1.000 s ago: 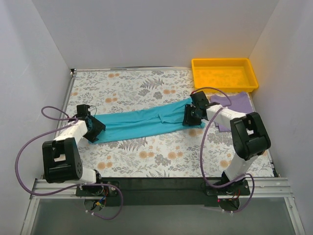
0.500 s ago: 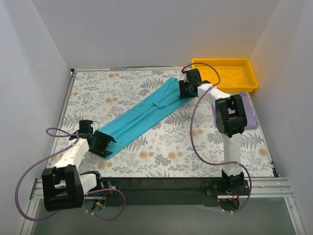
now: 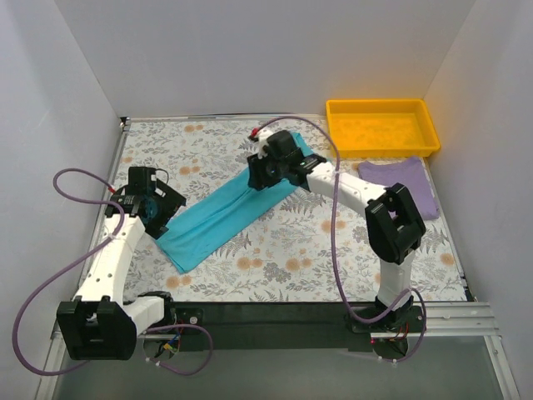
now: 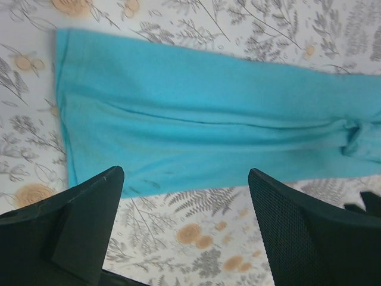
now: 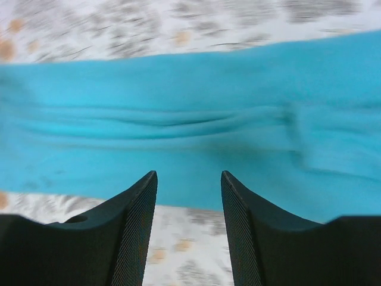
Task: Fold and stack the t-shirts
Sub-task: Fold the tshirt
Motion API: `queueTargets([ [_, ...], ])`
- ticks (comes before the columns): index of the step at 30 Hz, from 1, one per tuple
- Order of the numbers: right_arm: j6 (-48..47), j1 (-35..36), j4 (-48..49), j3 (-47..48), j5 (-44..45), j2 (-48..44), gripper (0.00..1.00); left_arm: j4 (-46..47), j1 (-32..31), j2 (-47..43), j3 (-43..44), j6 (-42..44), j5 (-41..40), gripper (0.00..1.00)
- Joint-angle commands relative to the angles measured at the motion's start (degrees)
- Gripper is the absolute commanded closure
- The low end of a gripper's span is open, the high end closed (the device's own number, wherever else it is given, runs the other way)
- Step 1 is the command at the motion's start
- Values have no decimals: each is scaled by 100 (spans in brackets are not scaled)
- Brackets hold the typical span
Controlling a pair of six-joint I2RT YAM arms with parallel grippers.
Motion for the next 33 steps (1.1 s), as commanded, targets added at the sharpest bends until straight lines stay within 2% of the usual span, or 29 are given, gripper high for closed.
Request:
queueTargets([
  [1,316,846,294,-134,-232,89,54,-124,-78,372,262,852,-1015,20],
  [6,308,1742,584,138,-92,729,54,149,-69,390,280,1099,-1130,20],
  [9,229,2025,645,411,40,1099,54,141,-69,381,227,1082,-1165,21],
  [13,202,2219,645,535,137,1469,54,176,-69,276,-1,924,-1043,22],
  [17,149,2342,593,228,243,1514,54,158,-104,188,-45,879,-981,22],
  [23,35,2509,190,-1001,304,812,54,211,-333,13,-107,950,-841,23],
  [28,-61,2509,-224,-2389,559,-313,55,316,-578,-120,-204,1125,-542,23],
  [33,-281,2509,-1074,-2972,760,-1270,54,430,-834,-129,-361,1257,327,24],
])
